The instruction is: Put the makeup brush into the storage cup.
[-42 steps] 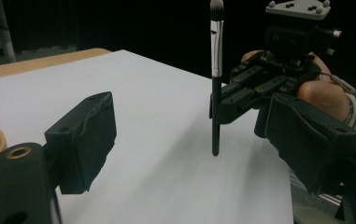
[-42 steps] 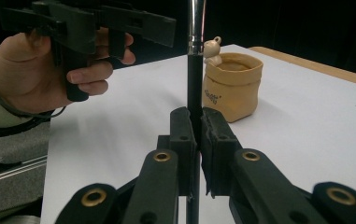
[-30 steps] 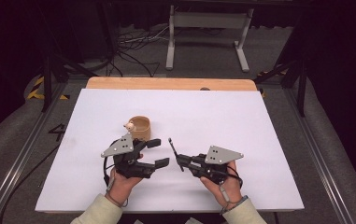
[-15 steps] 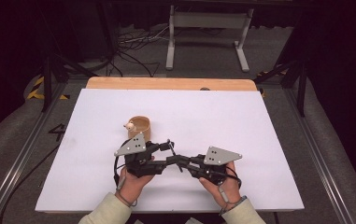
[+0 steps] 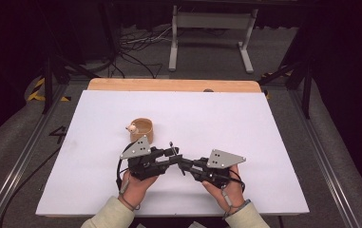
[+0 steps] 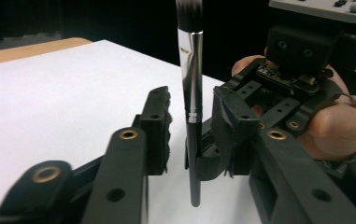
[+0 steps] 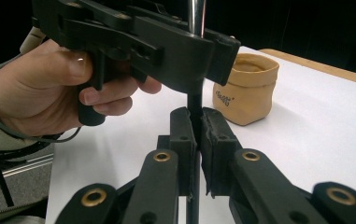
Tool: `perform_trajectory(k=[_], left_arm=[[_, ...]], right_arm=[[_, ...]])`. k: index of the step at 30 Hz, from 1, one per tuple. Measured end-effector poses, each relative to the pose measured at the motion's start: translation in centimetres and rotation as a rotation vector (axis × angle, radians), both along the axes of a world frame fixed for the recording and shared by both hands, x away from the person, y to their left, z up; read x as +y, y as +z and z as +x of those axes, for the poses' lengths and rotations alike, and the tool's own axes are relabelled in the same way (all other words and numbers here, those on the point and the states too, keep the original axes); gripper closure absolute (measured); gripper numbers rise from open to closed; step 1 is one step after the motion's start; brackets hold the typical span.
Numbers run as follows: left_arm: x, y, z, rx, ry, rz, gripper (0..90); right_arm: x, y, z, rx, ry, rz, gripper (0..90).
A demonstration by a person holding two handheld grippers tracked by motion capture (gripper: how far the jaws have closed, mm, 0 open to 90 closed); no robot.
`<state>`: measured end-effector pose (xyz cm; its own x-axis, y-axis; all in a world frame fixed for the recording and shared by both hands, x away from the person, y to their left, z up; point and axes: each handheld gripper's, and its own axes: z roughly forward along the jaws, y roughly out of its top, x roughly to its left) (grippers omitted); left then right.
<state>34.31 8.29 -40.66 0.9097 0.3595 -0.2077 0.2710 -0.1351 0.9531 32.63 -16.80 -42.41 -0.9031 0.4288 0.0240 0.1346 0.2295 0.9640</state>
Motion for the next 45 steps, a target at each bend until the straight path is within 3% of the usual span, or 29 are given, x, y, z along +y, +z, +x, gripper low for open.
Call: perform_trajectory(k=[6,19,21,23,27,33,35,37,41,45], left_arm=[[-0.2,0.1,-0.2,-0.014,0.003,0.016,81.4],[-0.2,0.3,-0.4,-0.027,-0.005,0.028,83.2],[-0.2,0.4,-0.3,-0.023,0.001,0.023,83.2],[-0.1,0.8,-0.2,-0.027,0.009,0.025,83.2],[0.4,1.9,-0.1,-0.047,0.020,0.020,83.2],[1.1,3.3,0.5,-0.063,0.054,0.024,83.2],[1.3,3.8,0.8,-0.072,0.065,0.029,83.2],[1.7,4.4,1.0,-0.084,0.079,0.039,83.2],[2.1,5.0,1.6,-0.086,0.100,0.055,83.2],[2.7,5.6,2.1,-0.086,0.125,0.065,83.2]], right_arm=[[0.1,-0.1,0.0,0.000,0.003,0.002,84.1],[0.1,0.0,0.0,0.003,0.013,0.001,83.4],[0.1,0.1,0.0,-0.011,0.008,-0.007,72.6],[0.1,0.3,0.2,-0.026,0.011,0.017,56.4],[-0.4,0.7,0.5,-0.039,-0.018,0.021,41.8],[-1.4,0.8,0.9,-0.043,-0.092,-0.006,24.1],[-1.6,0.8,0.9,0.007,-0.124,-0.013,18.3],[-1.8,0.9,0.9,-0.018,-0.138,-0.011,12.2],[-1.9,1.0,1.0,-0.025,-0.155,-0.024,5.7],[-2.4,0.7,1.4,-0.006,-0.160,-0.010,0.3]])
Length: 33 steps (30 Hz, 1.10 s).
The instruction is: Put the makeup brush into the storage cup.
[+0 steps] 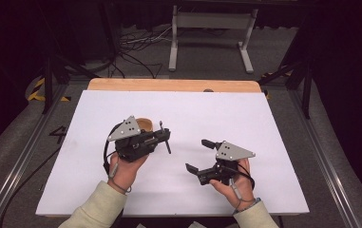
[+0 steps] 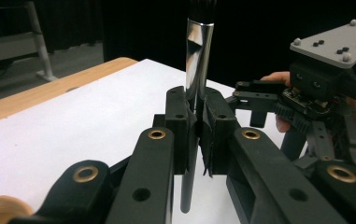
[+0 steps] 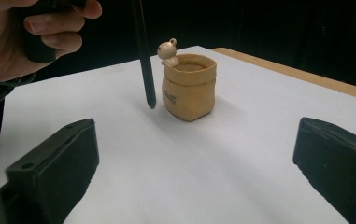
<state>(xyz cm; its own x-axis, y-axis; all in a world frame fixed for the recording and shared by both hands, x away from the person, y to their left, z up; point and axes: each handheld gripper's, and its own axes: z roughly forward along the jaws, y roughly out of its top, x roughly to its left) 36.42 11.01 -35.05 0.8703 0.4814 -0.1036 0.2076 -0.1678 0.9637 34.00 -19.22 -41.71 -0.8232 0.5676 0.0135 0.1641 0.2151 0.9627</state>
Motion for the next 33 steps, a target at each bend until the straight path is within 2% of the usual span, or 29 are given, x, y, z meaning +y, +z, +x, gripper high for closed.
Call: perform_trajectory(k=[7,16,24,25,28,33], left_arm=[[0.9,0.9,0.7,-0.009,0.037,0.012,83.2],[2.2,2.0,2.3,0.001,0.124,0.033,83.2],[3.3,2.1,3.3,0.005,0.199,0.022,83.2],[3.4,2.1,3.4,0.015,0.210,0.020,83.2],[3.8,2.0,3.8,0.019,0.261,0.019,83.1],[4.1,1.9,4.0,0.012,0.312,0.022,83.1]], right_arm=[[-0.9,0.0,0.1,0.003,-0.037,0.003,0.7],[-2.4,0.2,0.1,0.008,-0.087,0.016,0.6],[-3.3,0.1,0.1,0.011,-0.113,0.013,0.6],[-3.3,0.1,0.1,0.008,-0.113,0.014,0.7],[-3.5,0.1,0.2,0.009,-0.122,0.013,0.6],[-3.7,0.1,0.2,0.006,-0.131,0.003,0.6]])
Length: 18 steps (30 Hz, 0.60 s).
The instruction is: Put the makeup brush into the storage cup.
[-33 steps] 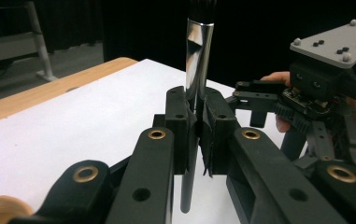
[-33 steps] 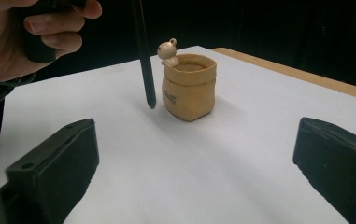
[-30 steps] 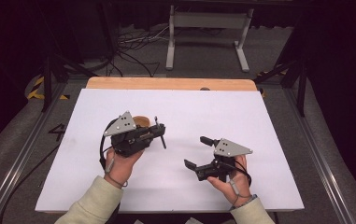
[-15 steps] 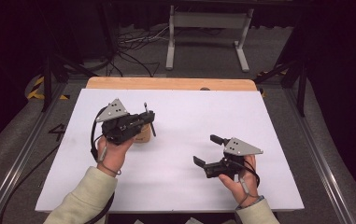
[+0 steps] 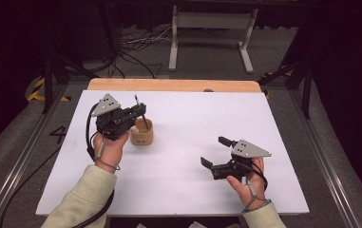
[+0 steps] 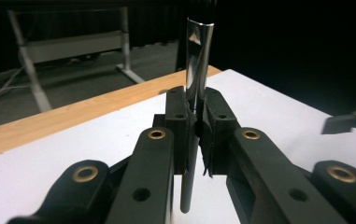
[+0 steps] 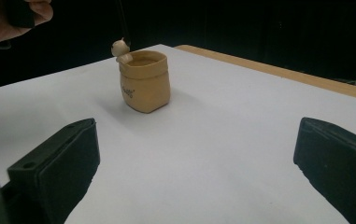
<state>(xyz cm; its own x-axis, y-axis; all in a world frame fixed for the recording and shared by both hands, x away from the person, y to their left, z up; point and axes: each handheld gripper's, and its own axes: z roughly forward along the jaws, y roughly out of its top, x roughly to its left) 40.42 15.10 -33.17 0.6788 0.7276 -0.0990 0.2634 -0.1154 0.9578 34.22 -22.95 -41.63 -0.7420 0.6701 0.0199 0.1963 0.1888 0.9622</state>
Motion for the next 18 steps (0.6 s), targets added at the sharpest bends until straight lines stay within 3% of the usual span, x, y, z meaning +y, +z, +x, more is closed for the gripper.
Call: perform_trajectory(k=[11,18], left_arm=[[0.70,-0.02,0.44,0.009,0.116,0.014,83.0],[0.78,-0.24,0.55,-0.005,0.151,0.012,82.9]], right_arm=[[-0.03,0.01,0.09,-0.004,-0.006,0.007,0.6],[0.01,0.04,0.11,-0.004,-0.003,0.005,0.6]])
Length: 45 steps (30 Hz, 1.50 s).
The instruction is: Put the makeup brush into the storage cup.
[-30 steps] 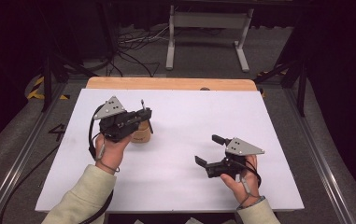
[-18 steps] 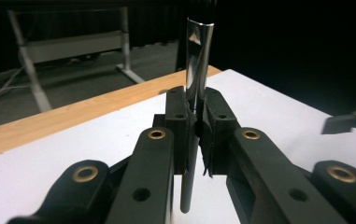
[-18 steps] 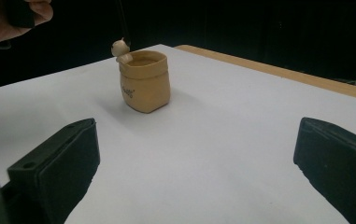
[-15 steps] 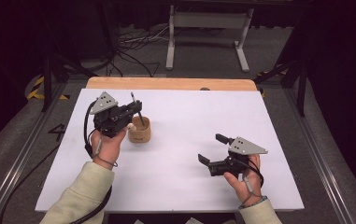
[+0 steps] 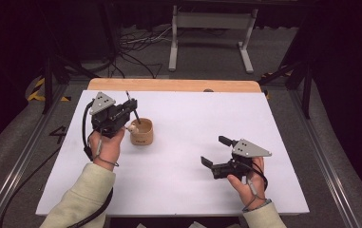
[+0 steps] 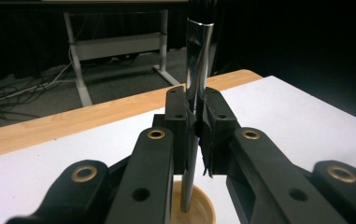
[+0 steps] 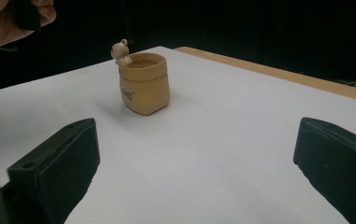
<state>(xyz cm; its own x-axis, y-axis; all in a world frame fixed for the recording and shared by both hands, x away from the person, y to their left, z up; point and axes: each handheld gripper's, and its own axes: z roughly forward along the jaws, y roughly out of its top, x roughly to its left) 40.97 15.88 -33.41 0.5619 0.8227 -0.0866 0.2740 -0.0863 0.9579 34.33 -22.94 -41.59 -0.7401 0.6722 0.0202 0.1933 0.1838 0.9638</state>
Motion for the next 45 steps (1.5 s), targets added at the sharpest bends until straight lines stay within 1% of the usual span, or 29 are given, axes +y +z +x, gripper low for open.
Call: perform_trajectory(k=[4,6,7,15,17,19,23,25,27,29,31,34,35,38,41,42,43,45], left_arm=[[-0.1,-0.4,0.2,-0.001,-0.006,0.007,82.9],[-0.2,-0.6,0.4,0.002,-0.017,-0.004,82.9],[-0.3,-0.8,0.5,0.002,-0.017,0.003,82.9],[-0.6,-1.9,1.2,0.035,-0.022,0.007,82.9],[-0.6,-2.2,1.4,0.047,-0.023,0.000,82.9],[-0.6,-2.5,1.5,0.054,-0.023,0.009,82.9],[-0.5,-3.1,1.8,0.069,-0.022,0.010,82.9],[-0.5,-3.3,2.0,0.087,-0.026,0.005,82.9],[-0.4,-3.5,2.1,0.092,-0.026,0.000,82.8],[-0.4,-3.6,2.2,0.108,-0.029,0.002,82.8],[-0.5,-3.7,2.3,0.112,-0.039,0.014,82.8],[-0.5,-3.8,2.3,0.121,-0.051,0.015,82.7],[-0.5,-3.8,2.3,0.124,-0.056,0.021,82.6],[-0.6,-3.8,2.2,0.126,-0.062,0.023,82.6],[-0.4,-3.7,2.2,0.129,-0.066,0.018,82.1],[-0.4,-3.7,2.1,0.124,-0.072,0.016,79.8],[-0.4,-3.6,2.1,0.123,-0.077,0.014,75.4],[-0.3,-3.5,2.0,0.108,-0.085,0.018,65.3]], right_arm=[[0.0,0.0,0.0,0.000,0.001,0.001,0.6],[0.0,0.0,0.0,0.003,0.001,0.000,0.6],[0.0,0.0,0.0,0.003,0.004,-0.001,0.6],[0.0,-0.1,0.1,0.008,0.010,0.001,0.6],[0.0,-0.1,0.0,0.007,0.010,0.001,0.6],[0.0,0.0,0.0,0.006,0.010,0.001,0.6],[0.0,0.0,0.0,0.006,0.010,0.001,0.6],[0.0,0.0,0.0,0.007,0.011,0.001,0.6],[0.0,-0.1,0.0,0.008,0.012,0.003,0.6],[0.0,-0.1,0.0,0.009,0.014,0.002,0.6],[0.0,-0.1,0.1,0.010,0.014,0.005,0.6],[0.0,-0.1,0.1,0.012,0.015,0.004,0.6],[0.1,-0.2,0.1,0.016,0.019,0.008,0.6],[0.1,-0.2,0.0,0.017,0.028,0.015,0.6],[0.0,-0.2,0.1,0.015,0.024,0.024,0.6],[0.0,-0.1,0.0,0.014,0.025,0.024,0.6],[0.0,-0.1,0.0,0.011,0.024,0.023,0.6],[0.0,-0.1,0.0,0.014,0.030,0.031,0.6]])
